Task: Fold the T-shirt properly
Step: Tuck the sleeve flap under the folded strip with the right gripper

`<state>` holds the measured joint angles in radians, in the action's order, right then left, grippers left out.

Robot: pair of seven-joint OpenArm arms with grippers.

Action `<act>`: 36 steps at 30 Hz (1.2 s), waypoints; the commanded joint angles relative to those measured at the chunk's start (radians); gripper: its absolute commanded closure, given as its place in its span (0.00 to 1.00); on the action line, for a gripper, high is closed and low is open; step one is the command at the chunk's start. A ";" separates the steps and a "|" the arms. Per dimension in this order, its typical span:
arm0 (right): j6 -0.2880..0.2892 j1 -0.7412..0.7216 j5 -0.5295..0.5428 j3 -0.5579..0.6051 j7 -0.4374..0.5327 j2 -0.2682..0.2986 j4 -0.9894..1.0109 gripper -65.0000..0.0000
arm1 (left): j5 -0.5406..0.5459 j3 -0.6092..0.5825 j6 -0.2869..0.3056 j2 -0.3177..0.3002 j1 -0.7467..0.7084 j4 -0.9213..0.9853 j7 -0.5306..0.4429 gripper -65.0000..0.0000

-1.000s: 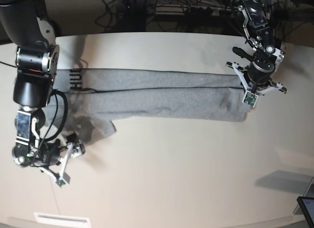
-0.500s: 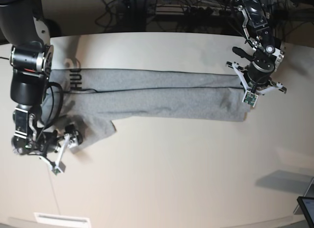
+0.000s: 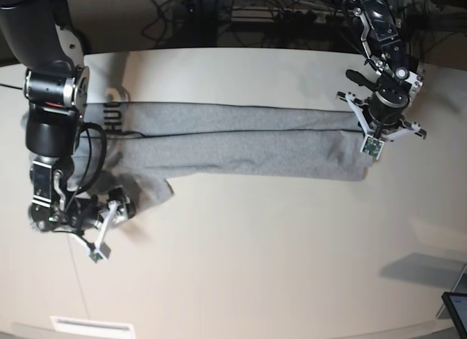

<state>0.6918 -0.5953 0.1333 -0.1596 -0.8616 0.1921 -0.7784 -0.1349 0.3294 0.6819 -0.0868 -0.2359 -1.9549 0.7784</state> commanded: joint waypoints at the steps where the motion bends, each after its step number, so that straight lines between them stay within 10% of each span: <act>1: 0.006 -0.021 0.007 -0.002 -0.012 0.002 -0.006 0.34 | 0.001 0.004 -0.008 -0.009 0.007 -0.016 -0.017 1.00; 9: 0.006 -0.021 0.006 -0.002 -0.012 0.005 -0.005 1.00 | -0.001 0.001 -0.008 -0.008 0.007 -0.016 -0.017 1.00; 18: 0.006 -0.019 0.004 -0.004 -0.028 0.005 -0.077 1.00 | -0.001 0.003 -0.008 -0.008 0.007 -0.016 -0.017 1.00; 36: 0.006 0.217 0.007 -0.013 -0.430 -0.006 -0.775 1.00 | -0.001 -0.005 -0.008 -0.009 0.013 -0.016 -0.017 1.00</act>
<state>0.6983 -0.3431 0.1333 -0.1680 -1.3098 0.1799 -1.5349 -0.1356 0.3222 0.6819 -0.0864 -0.2310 -1.9549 0.7784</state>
